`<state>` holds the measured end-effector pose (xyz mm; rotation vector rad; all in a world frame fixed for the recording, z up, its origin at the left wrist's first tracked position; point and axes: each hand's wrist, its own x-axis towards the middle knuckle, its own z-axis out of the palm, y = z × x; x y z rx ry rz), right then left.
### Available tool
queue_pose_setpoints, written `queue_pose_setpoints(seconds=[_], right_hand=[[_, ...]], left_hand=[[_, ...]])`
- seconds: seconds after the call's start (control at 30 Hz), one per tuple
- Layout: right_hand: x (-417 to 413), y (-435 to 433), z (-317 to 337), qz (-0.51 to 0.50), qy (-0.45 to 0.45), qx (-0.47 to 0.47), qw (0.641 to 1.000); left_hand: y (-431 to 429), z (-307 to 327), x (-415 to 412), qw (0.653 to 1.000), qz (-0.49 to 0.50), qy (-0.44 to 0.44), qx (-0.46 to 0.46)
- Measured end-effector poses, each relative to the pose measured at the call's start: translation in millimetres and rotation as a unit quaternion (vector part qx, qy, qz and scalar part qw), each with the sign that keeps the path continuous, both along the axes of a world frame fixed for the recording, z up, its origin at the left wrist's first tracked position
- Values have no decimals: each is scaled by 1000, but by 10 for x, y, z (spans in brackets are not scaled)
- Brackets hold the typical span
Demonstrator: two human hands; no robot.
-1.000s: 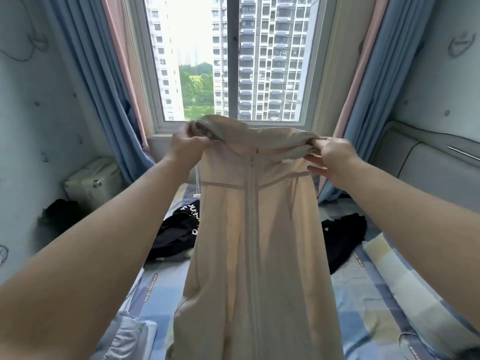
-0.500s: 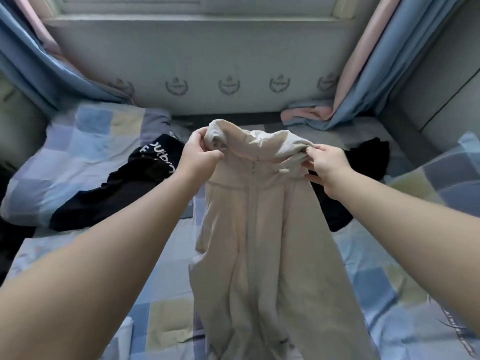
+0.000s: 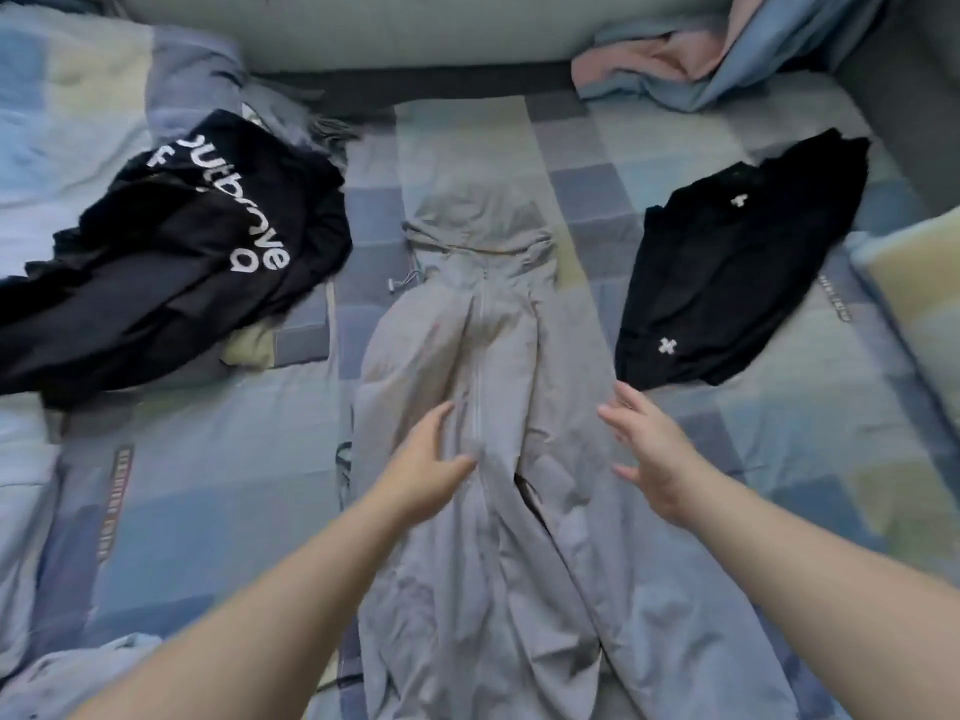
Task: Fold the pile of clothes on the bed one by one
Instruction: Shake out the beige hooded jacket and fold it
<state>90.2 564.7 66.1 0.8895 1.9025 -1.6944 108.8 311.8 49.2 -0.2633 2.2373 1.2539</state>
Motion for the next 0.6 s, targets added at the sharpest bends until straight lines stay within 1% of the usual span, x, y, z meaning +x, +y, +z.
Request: queue_pose_setpoints(seconds=[0.1,0.17,0.27,0.33,0.43,0.47,0.53,0.6], right_hand=[[647,475,-316,32,-32,74,996],[974,777,-533,51,-47,119,991],[1238,1139,-886,77,-63,177,979],[1265,1302,-1124,101,-69,224,967],[1252,1479,-1461,139,-116,303,936],[1209,1547,-1575,147,-125,310,931],[1185,1685,-1785,165,-133,315,925],[1168,1848,-1951,184,-116,294,931]], left_hand=[[286,-382,755,994,-82,-50,-60],[523,-587,1116,984,-145,-55,-83],[947,-863,1416,975,-185,-63,-109],[1171,-996,1484,971,-186,-55,-138],[1523,-1204,1568,971,-151,-24,-182],[1639,-1306,1566,971,-133,-13,-196],[1830,-1482,1601,968,-112,-21,-222],[2033,-1614,1634,958,-99,-42,-267]])
